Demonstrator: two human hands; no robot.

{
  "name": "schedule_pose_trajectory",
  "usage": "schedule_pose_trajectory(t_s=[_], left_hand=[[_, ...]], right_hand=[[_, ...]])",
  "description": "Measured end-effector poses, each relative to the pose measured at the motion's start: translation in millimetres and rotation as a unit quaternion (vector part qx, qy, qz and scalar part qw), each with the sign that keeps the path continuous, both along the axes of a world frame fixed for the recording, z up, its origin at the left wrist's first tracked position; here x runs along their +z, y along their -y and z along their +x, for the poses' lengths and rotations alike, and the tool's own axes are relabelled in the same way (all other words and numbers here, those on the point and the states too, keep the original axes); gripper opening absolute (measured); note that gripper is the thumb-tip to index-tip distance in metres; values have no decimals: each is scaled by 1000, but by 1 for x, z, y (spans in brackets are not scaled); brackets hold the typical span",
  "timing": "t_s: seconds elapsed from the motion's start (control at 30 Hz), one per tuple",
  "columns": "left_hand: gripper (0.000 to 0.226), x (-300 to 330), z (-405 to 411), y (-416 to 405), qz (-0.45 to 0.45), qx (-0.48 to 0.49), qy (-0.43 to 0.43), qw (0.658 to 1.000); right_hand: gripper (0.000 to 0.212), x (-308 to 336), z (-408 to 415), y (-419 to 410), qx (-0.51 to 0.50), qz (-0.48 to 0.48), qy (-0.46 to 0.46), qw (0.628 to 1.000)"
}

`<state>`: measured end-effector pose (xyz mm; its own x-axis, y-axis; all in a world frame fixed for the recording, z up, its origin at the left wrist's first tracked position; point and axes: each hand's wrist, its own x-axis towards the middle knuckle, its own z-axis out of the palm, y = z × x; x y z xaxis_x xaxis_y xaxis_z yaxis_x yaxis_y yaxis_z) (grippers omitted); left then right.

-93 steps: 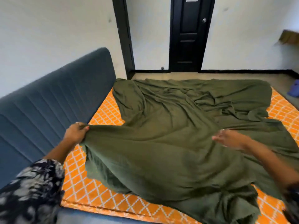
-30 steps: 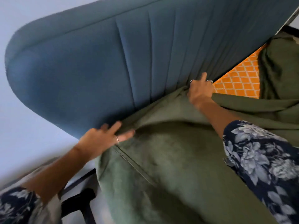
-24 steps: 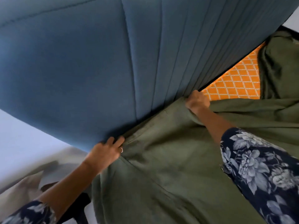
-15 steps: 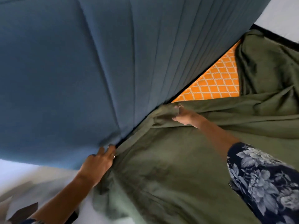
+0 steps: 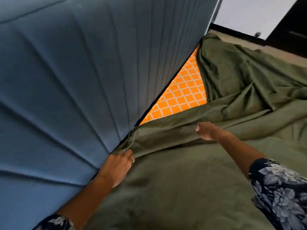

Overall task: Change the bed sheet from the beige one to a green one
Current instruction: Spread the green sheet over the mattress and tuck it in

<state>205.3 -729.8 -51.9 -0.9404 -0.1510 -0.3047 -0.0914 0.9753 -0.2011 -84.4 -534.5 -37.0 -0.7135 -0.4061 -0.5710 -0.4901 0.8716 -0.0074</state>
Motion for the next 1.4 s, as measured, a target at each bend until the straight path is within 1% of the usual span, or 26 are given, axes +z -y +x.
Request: schedule_pose_trajectory(t_s=[0.03, 0.1, 0.2, 0.3, 0.47, 0.57, 0.63, 0.73, 0.77, 0.8, 0.83, 0.87, 0.9, 0.97, 1.0, 1.03, 1.1, 1.13, 1.17, 1.23, 1.27, 1.3, 1.33, 1.37, 1.4], left_hand=[[49, 2, -19, 2, -10, 10, -6, 1000], [45, -1, -57, 5, 2, 27, -4, 1000], [43, -9, -115, 9, -5, 22, -25, 999], [48, -22, -166, 15, -19, -8, -34, 999], [47, -62, -236, 22, -49, -66, -40, 996], [45, -90, -263, 21, -36, -73, -33, 996], [42, -105, -274, 20, -22, -58, -32, 998], [51, -124, -285, 20, 12, 5, -17, 1000], [55, -129, -288, 22, 18, 32, 0, 999], [57, -132, -291, 23, 29, 61, 14, 998], [54, -138, -294, 25, 49, 89, 21, 995], [46, -142, -295, 27, 78, 108, 5, 991], [36, -143, -295, 28, 110, 113, -32, 987], [13, -139, -291, 25, 133, 87, -146, 976], [8, -137, -285, 23, 138, 70, -201, 967], [5, -134, -278, 19, 148, 43, -257, 954], [7, -127, -260, 10, 197, -50, -323, 924], [10, -123, -251, 5, 227, -112, -329, 910], [13, -123, -243, 1, 259, -176, -315, 896], [15, -128, -232, -10, 304, -283, -233, 879], [20, -133, -229, -16, 319, -297, -180, 882], [28, -137, -230, -22, 331, -269, -135, 894], [37, -139, -233, -28, 337, -203, -109, 913], [47, -138, -239, -35, 333, -116, -112, 929], [53, -139, -245, -39, 321, -22, -118, 940]], right_hand=[[36, 1, -10, -3, 7, 1, -15, 1000], [40, 3, -31, -7, 33, 12, -48, 998], [41, -7, -63, -10, 59, 14, -77, 995], [42, -22, -91, -7, 92, 26, -105, 990], [61, -68, -118, 10, 153, 56, -148, 975], [71, -96, -132, 24, 167, 71, -156, 971], [76, -109, -140, 33, 156, 67, -166, 972], [86, -127, -151, 47, 152, 61, -176, 971], [86, -132, -153, 51, 149, 61, -170, 972], [82, -136, -154, 52, 149, 63, -159, 974], [73, -141, -156, 53, 156, 68, -150, 974], [62, -143, -158, 52, 166, 67, -150, 972], [53, -144, -159, 47, 177, 50, -165, 969], [44, -139, -155, 33, 213, -34, -222, 951], [45, -134, -153, 22, 231, -77, -252, 937], [50, -129, -150, 10, 248, -115, -281, 920], [66, -118, -142, -23, 291, -135, -312, 894], [70, -114, -136, -42, 312, -136, -311, 887], [71, -109, -130, -61, 326, -127, -298, 888], [72, -108, -119, -93, 341, -79, -263, 899], [68, -113, -114, -106, 342, -56, -234, 908], [57, -119, -108, -116, 334, -47, -210, 918], [40, -125, -103, -123, 320, -45, -191, 927], [36, -127, -102, -124, 279, -36, -165, 945], [53, -132, -103, -121, 247, -40, -160, 955]])
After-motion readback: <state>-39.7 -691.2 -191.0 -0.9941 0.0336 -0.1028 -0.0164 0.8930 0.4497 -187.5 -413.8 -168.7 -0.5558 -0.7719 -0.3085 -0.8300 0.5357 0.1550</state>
